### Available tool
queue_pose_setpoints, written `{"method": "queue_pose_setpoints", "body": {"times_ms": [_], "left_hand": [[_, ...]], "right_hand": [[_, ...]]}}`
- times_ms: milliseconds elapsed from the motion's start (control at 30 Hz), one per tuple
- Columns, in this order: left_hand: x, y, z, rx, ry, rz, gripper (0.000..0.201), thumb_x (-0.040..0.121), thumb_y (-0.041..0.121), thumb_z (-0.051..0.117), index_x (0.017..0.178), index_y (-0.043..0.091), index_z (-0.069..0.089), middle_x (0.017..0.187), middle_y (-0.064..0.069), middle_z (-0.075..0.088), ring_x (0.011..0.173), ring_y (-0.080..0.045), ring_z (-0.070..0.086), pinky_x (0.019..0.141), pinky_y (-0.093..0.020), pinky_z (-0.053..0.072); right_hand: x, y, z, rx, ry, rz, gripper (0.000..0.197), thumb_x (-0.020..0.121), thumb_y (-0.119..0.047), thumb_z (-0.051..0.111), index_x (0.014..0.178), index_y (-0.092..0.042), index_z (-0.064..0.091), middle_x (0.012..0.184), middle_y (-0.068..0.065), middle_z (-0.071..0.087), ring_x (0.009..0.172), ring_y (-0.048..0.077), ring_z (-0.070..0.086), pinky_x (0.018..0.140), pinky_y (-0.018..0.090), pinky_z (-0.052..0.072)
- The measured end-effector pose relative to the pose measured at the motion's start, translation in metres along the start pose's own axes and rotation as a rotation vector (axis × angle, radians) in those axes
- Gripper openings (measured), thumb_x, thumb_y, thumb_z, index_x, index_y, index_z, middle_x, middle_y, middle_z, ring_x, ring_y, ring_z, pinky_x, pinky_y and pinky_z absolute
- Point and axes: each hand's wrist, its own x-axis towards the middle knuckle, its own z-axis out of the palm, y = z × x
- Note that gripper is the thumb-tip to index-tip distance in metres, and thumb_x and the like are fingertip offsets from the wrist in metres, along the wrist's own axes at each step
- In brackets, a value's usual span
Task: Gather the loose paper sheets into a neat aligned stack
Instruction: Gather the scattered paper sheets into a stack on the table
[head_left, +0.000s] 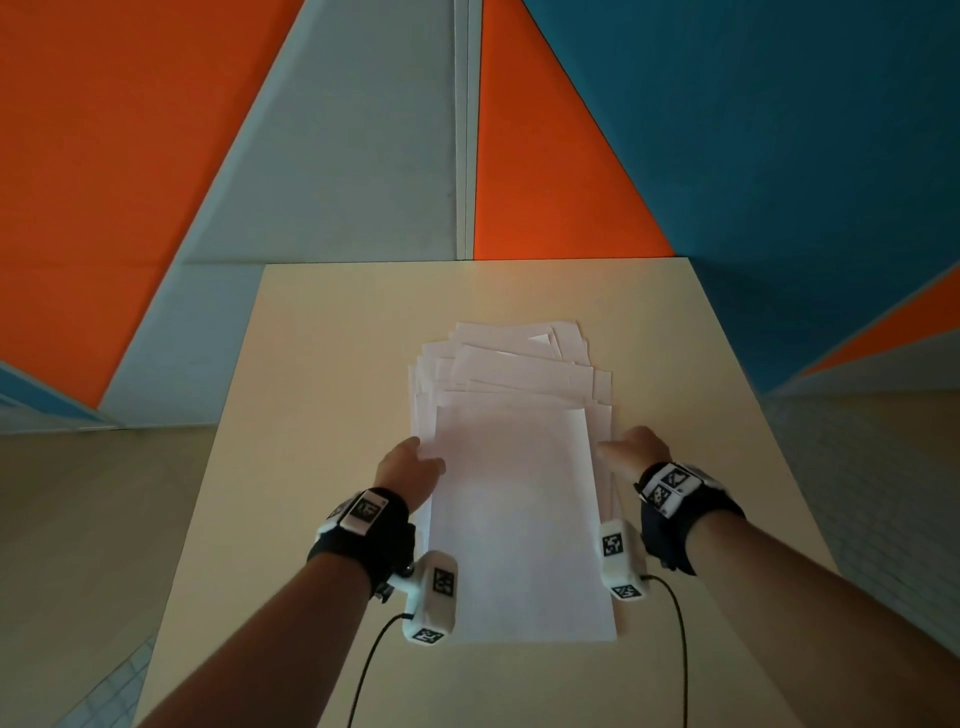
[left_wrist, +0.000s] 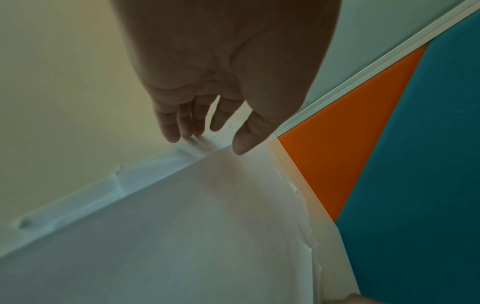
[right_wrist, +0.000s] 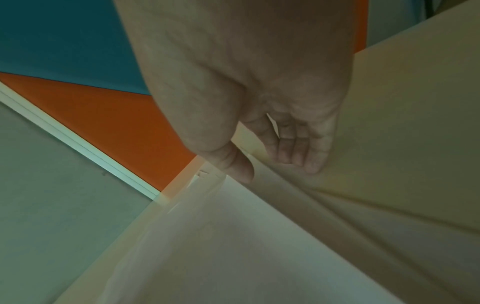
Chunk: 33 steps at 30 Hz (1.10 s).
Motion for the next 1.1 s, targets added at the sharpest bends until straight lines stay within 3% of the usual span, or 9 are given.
{"method": "queue_pose_setpoints", "body": {"times_ms": [200,333,433,633,833,1100], "left_hand": [[0.013,0.004,0.004,-0.051,-0.001,0.014,0.063,0.087,0.014,0.058,0.147,0.01,0.038,0.152,-0.011,0.041,0.14,-0.027,0.039,0.115,-0.035,0.03],[0.02,0.0,-0.004,-0.041,0.05,-0.002,0.063,0.087,0.012,0.056,0.146,0.008,0.037,0.151,-0.012,0.042,0.137,-0.03,0.041,0.111,-0.036,0.033],[0.02,0.001,-0.002,-0.048,0.023,0.005,0.065,0.087,0.012,0.056,0.148,0.009,0.034,0.151,-0.011,0.042,0.138,-0.027,0.041,0.115,-0.037,0.032],[0.02,0.011,0.001,-0.06,0.0,0.021,0.065,0.087,0.012,0.059,0.148,0.01,0.036,0.15,-0.011,0.043,0.138,-0.026,0.041,0.114,-0.035,0.033],[0.019,0.001,-0.006,-0.062,0.05,-0.063,0.065,0.083,0.015,0.059,0.145,0.008,0.039,0.148,-0.013,0.045,0.136,-0.03,0.042,0.113,-0.038,0.034],[0.001,-0.002,0.015,-0.055,0.042,-0.114,0.062,0.086,0.015,0.059,0.143,0.003,0.04,0.146,-0.017,0.046,0.134,-0.032,0.044,0.109,-0.035,0.036]], "right_hand": [[0.009,-0.02,0.011,-0.006,-0.052,-0.071,0.024,0.077,-0.014,0.058,0.059,-0.011,0.041,0.062,0.004,0.047,0.058,0.021,0.044,0.051,0.026,0.029],[0.014,-0.022,0.004,-0.038,0.023,-0.016,0.023,0.081,-0.02,0.056,0.063,-0.009,0.046,0.068,0.007,0.052,0.058,0.023,0.049,0.046,0.025,0.031],[0.016,-0.023,0.0,-0.037,0.043,0.028,0.021,0.085,-0.017,0.055,0.069,-0.005,0.05,0.072,0.01,0.055,0.055,0.022,0.05,0.045,0.025,0.033],[0.018,-0.033,0.001,0.02,0.011,-0.067,0.03,0.083,-0.017,0.059,0.059,-0.011,0.043,0.061,0.003,0.048,0.058,0.022,0.047,0.048,0.026,0.03],[0.016,-0.013,-0.008,-0.114,0.029,-0.02,0.022,0.084,-0.017,0.053,0.064,-0.007,0.048,0.064,0.005,0.051,0.06,0.022,0.049,0.047,0.024,0.031],[-0.002,0.01,0.014,-0.016,0.025,-0.001,0.02,0.077,-0.012,0.056,0.061,-0.006,0.046,0.063,0.007,0.051,0.057,0.021,0.048,0.046,0.023,0.033]]}}
